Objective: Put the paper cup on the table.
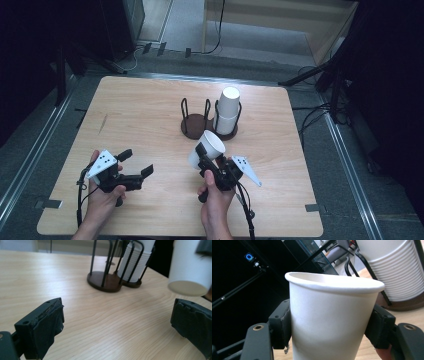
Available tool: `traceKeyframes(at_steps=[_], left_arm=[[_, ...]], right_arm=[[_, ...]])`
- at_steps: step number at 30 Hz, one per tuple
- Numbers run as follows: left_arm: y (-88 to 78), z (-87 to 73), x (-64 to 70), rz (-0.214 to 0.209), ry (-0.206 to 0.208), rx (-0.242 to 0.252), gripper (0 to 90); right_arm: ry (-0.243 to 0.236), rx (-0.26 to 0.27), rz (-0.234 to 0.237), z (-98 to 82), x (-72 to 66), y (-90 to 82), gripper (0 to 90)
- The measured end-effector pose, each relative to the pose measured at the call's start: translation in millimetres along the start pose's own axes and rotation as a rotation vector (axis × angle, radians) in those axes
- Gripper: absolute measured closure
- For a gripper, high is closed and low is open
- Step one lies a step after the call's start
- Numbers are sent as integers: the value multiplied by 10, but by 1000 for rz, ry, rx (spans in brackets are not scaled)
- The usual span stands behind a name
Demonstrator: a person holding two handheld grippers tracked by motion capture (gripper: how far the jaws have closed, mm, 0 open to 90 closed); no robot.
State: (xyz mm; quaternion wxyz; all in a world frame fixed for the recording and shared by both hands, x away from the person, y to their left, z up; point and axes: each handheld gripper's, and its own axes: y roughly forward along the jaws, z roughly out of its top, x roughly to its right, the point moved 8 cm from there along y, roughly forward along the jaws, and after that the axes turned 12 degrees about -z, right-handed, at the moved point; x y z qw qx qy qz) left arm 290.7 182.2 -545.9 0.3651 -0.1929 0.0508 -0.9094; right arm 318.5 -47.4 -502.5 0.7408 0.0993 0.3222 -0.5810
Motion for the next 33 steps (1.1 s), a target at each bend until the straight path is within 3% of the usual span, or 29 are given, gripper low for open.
traceKeyframes(at_steps=[7,9,18,19,24,27,33], left_arm=[[-129,-81,-241,82,-22,-65,0],[-167,-100,-300,99,-26,-71,0],[-319,-182,-542,174,-32,-86,0],[-350,-186,-578,183,-31,-85,0],[-434,-236,-695,228,-18,-92,0],[-429,-276,-717,234,-25,-86,0],[-406,-279,-677,240,16,-80,0]], right_arm=[[-70,24,17,27,5,-23,320],[-116,43,3,33,23,-21,319],[-230,76,-9,63,114,-8,313],[-264,85,-8,72,136,-10,313],[-298,112,-28,117,199,-8,310],[-311,129,-49,158,252,-10,310],[-353,168,-78,262,350,-8,308]])
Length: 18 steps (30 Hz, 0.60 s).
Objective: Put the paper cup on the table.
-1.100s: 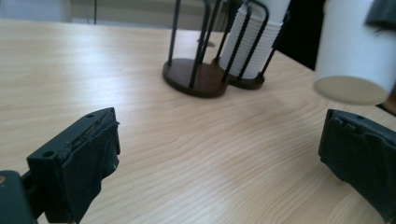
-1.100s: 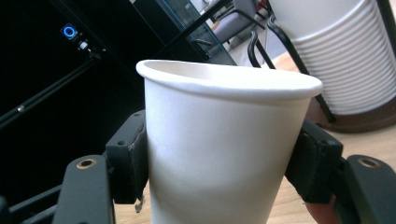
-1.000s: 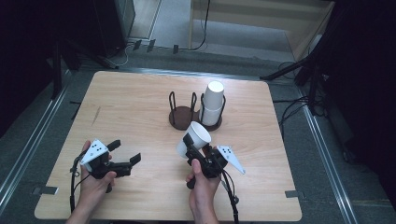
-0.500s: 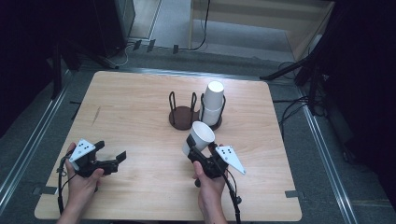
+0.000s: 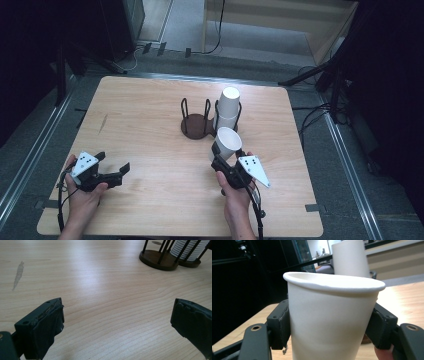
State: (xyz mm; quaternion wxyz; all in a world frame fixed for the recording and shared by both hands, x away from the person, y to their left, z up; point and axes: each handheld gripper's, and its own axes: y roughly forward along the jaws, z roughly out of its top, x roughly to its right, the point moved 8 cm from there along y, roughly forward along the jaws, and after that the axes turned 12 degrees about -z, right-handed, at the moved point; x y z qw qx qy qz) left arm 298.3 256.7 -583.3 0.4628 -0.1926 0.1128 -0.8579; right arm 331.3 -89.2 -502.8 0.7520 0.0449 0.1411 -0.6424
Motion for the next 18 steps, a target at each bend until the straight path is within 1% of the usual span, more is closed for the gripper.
traceKeyframes(at_steps=[1,2,3,4,5,6,8,9,10,11,12,14,16,17,18], left_arm=[[-4,1,-3,2,1,4,0],[-13,3,-11,6,-8,12,0],[-13,3,-11,6,-8,12,0],[-16,2,-15,7,-15,14,0],[-17,2,-17,8,-16,13,0],[-16,2,-19,11,-16,12,0],[-12,2,-19,17,-14,12,0],[-10,1,-18,21,-13,11,0],[-10,0,-16,24,-11,8,0],[-10,0,-16,24,-11,8,0],[-10,0,-18,27,-12,9,0],[-12,-1,-22,26,-18,9,0],[-18,-2,-30,28,-22,10,0],[-18,-1,-32,28,-24,11,0],[-18,-1,-33,28,-27,11,0]], right_arm=[[-11,11,-3,16,25,3,308],[-24,29,-7,45,62,10,309],[-24,29,-7,45,62,10,309],[-40,45,-16,70,105,21,309],[-40,45,-16,70,105,21,309],[-50,55,-21,81,124,27,309],[-80,98,-37,125,199,52,309],[-80,98,-37,125,199,52,309],[-106,114,-48,142,245,74,308],[-106,114,-48,142,245,74,308],[-133,120,-64,144,296,103,308],[-142,121,-72,142,319,118,307],[-174,120,-102,126,424,173,306],[-174,120,-102,126,424,173,306],[-179,117,-110,123,454,184,307]])
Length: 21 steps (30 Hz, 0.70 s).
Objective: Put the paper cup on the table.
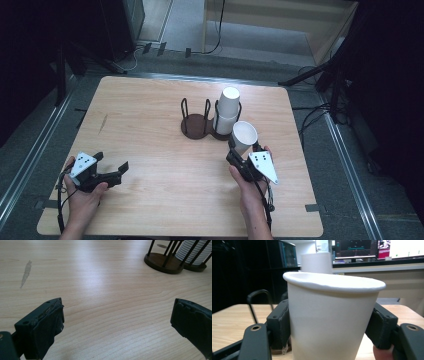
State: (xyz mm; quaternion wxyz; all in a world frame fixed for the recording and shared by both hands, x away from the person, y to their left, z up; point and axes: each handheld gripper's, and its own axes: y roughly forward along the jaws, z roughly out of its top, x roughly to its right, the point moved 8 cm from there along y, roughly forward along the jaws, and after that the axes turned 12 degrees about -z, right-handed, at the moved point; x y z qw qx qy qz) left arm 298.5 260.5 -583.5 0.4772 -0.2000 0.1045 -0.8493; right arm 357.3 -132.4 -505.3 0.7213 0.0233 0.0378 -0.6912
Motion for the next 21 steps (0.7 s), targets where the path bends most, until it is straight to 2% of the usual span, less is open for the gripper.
traceKeyframes(at_steps=[6,7,8,10,13,14,16,18,21], left_arm=[[6,0,-9,1,-12,-1,0],[6,0,-9,1,-12,-1,0],[5,0,-11,1,-15,0,0],[2,0,-13,1,-18,1,0],[1,0,-14,1,-20,1,0],[1,0,-15,0,-20,2,0],[3,0,-15,-4,-21,1,0],[1,1,-14,-5,-22,3,0],[2,0,-18,-4,-22,0,0]], right_arm=[[12,-6,-30,-17,219,131,305],[12,-6,-30,-17,219,131,305],[-13,-6,-41,-20,279,179,305],[-20,-4,-48,-21,306,200,305],[-31,-8,-67,-36,426,289,304],[-45,-14,-89,-57,516,349,302],[-51,-15,-101,-65,553,374,301],[-96,-26,-133,-97,685,468,300],[-92,-40,-136,-108,725,515,300]])
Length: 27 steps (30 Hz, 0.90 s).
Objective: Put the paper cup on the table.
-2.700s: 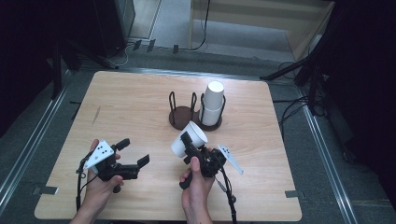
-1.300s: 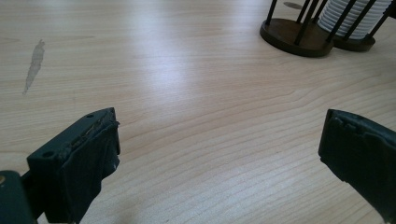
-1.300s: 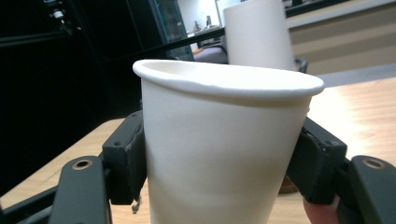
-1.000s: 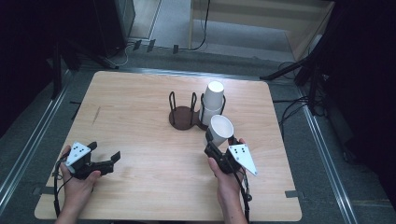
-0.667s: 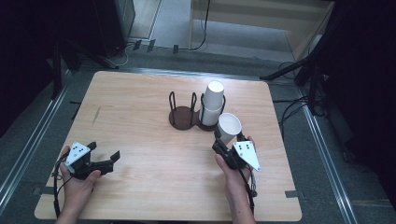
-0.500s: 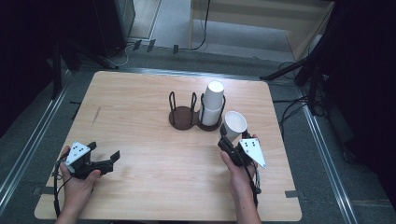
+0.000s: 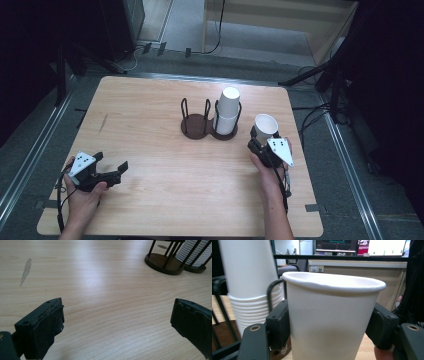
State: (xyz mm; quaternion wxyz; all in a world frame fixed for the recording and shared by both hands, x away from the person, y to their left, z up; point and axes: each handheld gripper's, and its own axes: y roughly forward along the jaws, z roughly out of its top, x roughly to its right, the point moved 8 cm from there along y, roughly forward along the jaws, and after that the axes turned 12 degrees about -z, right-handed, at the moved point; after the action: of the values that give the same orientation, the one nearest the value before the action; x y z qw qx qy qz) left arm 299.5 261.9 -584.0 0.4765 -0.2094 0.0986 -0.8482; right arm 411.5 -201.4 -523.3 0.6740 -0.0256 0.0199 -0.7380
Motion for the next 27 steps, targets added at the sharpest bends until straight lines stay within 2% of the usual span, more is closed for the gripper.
traceKeyframes(at_steps=[4,5,8,9,10,18,20,21,27], left_arm=[[6,1,0,0,-3,1,0],[7,2,0,0,-3,2,0],[8,3,-2,0,-6,3,0],[6,3,-3,1,-7,3,0],[7,3,-4,0,-8,4,0],[-3,2,-19,3,-17,4,0],[-2,2,-19,3,-18,4,0],[-2,2,-20,3,-18,3,0],[-2,2,-20,4,-18,3,0]], right_arm=[[-9,-24,-8,-32,49,103,298],[-48,-48,-49,-75,100,181,291],[-45,-58,-58,-92,126,235,291],[-15,-72,-55,-101,139,284,291],[-15,-72,-55,-101,139,284,291],[-71,-127,-90,-242,186,420,281],[-72,-141,-103,-278,209,440,279],[-64,-166,-103,-323,216,451,276],[-64,-184,-103,-378,240,466,271]])
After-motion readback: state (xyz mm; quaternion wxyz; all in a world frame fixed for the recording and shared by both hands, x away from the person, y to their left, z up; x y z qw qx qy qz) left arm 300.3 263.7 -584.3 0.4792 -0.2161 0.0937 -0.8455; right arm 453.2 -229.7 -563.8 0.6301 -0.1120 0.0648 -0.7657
